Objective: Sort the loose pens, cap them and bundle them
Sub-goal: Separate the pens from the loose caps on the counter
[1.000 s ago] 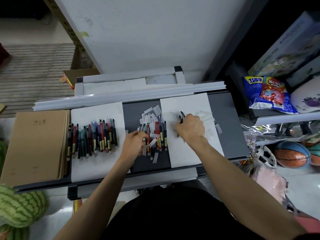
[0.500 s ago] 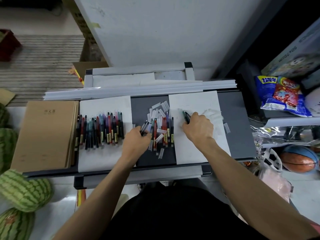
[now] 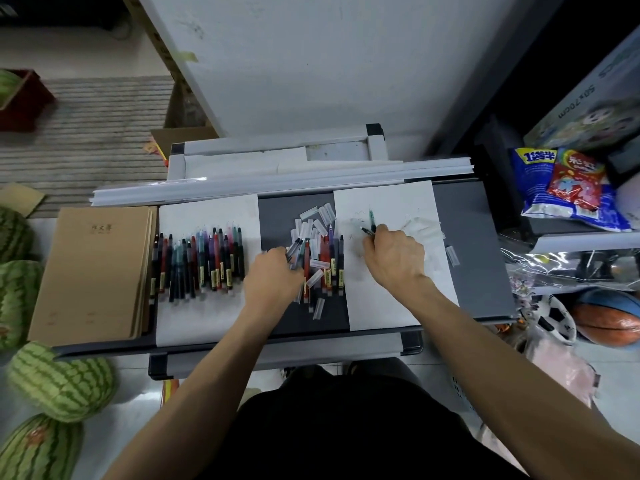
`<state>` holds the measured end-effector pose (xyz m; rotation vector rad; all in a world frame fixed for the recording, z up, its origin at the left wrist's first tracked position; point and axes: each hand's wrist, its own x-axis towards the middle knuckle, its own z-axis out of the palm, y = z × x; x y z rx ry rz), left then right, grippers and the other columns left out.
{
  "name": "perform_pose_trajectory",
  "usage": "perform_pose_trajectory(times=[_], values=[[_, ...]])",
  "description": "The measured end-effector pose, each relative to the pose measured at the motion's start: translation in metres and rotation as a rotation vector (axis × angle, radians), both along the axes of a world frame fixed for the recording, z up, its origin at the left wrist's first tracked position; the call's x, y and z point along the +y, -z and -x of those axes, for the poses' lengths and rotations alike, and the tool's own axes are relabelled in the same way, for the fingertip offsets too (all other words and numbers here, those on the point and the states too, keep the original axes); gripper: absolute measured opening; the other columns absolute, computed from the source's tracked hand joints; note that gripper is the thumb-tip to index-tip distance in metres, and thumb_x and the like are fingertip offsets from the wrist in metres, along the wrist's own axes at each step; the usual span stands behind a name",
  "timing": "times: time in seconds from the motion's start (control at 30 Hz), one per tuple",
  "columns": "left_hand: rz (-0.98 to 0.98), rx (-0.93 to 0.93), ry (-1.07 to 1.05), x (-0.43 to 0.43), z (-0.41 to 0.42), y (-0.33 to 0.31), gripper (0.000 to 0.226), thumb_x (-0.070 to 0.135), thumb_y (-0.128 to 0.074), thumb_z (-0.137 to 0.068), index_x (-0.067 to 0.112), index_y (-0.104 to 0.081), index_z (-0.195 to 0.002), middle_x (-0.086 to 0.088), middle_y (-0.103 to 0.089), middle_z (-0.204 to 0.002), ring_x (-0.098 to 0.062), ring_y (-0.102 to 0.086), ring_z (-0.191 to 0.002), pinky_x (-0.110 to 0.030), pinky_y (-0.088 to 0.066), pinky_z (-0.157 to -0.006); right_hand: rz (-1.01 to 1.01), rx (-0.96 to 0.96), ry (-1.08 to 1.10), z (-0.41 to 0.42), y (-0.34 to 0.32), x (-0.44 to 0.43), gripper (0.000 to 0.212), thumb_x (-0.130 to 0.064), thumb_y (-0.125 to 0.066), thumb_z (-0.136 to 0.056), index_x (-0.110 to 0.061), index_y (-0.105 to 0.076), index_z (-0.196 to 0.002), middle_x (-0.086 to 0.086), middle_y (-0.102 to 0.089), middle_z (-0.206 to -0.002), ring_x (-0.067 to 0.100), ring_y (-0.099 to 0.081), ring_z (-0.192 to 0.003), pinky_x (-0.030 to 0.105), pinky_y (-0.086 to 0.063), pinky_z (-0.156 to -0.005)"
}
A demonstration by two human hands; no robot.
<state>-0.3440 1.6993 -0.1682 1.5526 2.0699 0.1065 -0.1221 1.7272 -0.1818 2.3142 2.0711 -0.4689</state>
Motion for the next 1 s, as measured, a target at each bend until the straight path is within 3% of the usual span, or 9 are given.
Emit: perform_pose_trajectory(times=[0.07,0.13,0.27,0.43,0.53,0.7,0.77,1.0], values=[[0.005,0.003,-0.031,-0.004,0.001,0.001,0.023,0.033,-0.064,-0.092,0.015,-0.065,-0.078,-0.004,-0.065,-0.075,-0.026,-0.063,-0.066,-0.033,-0.053,-0.058,0.018,0.160,0.021,-0.004,-0.006,-0.001,0.030,-0.035,-0.038,-0.109,-0.012,-0.045,-0.092,0.017,-0.068,-0.092,0.032,-0.052,-0.070,0.037,-0.040,-0.063],[0.018,0.003,-0.048,-0.007,0.002,0.003,0.026,0.034,-0.068,-0.088,0.015,-0.064,-0.071,-0.002,-0.064,-0.068,-0.022,-0.062,-0.060,-0.029,-0.049,-0.054,0.076,0.312,0.057,-0.006,-0.009,-0.003,0.034,-0.035,-0.036,-0.111,-0.007,-0.049,-0.097,0.021,-0.068,-0.093,0.033,-0.060,-0.073,0.040,-0.048,-0.066],[0.051,0.048,-0.030,-0.006,-0.003,0.003,0.037,0.050,-0.071,-0.087,0.017,-0.065,-0.073,0.001,-0.064,-0.070,-0.023,-0.063,-0.065,-0.034,-0.056,-0.061,0.196,0.524,0.185,0.000,-0.005,-0.012,0.035,-0.035,-0.039,-0.110,-0.006,-0.058,-0.108,0.016,-0.069,-0.096,0.034,-0.068,-0.082,0.042,-0.055,-0.075],[0.080,0.061,-0.012,-0.001,-0.009,0.003,0.036,0.046,-0.070,-0.086,0.014,-0.064,-0.072,-0.002,-0.065,-0.069,-0.028,-0.065,-0.067,-0.032,-0.054,-0.057,0.295,0.549,0.212,0.020,0.005,-0.018,0.029,-0.036,-0.066,-0.097,-0.008,-0.068,-0.091,0.009,-0.068,-0.083,0.024,-0.066,-0.073,0.028,-0.045,-0.058],[0.084,0.047,-0.014,0.002,-0.011,0.003,0.029,0.039,-0.069,-0.081,0.013,-0.063,-0.069,-0.003,-0.065,-0.067,-0.028,-0.064,-0.064,-0.030,-0.048,-0.054,0.329,0.479,0.223,0.034,0.011,-0.019,0.035,-0.041,-0.077,-0.086,-0.013,-0.060,-0.073,0.005,-0.063,-0.072,0.020,-0.063,-0.063,0.024,-0.042,-0.050],[0.078,0.015,-0.041,0.005,-0.012,0.006,0.028,0.038,-0.071,-0.080,0.017,-0.056,-0.069,-0.003,-0.062,-0.070,-0.032,-0.065,-0.069,-0.035,-0.053,-0.061,0.286,0.302,0.189,0.050,0.013,-0.017,0.034,-0.035,-0.073,-0.079,-0.021,-0.044,-0.070,0.002,-0.052,-0.074,0.025,-0.058,-0.068,0.026,-0.041,-0.052],[0.066,-0.017,-0.056,0.006,-0.011,0.010,0.028,0.036,-0.072,-0.082,0.015,-0.058,-0.069,-0.005,-0.064,-0.071,-0.034,-0.065,-0.072,-0.037,-0.055,-0.062,0.285,0.301,0.185,0.055,0.012,-0.015,0.032,-0.034,-0.072,-0.077,-0.021,-0.044,-0.070,0.000,-0.050,-0.073,0.026,-0.058,-0.070,0.025,-0.038,-0.050],[0.056,-0.149,-0.028,0.009,0.003,0.017,0.031,0.028,-0.072,-0.088,0.004,-0.066,-0.070,-0.010,-0.067,-0.068,-0.032,-0.067,-0.070,-0.041,-0.059,-0.064,0.299,0.346,0.218,0.061,0.007,-0.010,0.027,-0.029,-0.069,-0.079,-0.019,-0.044,-0.074,0.005,-0.058,-0.084,0.031,-0.064,-0.081,0.031,-0.047,-0.063]])
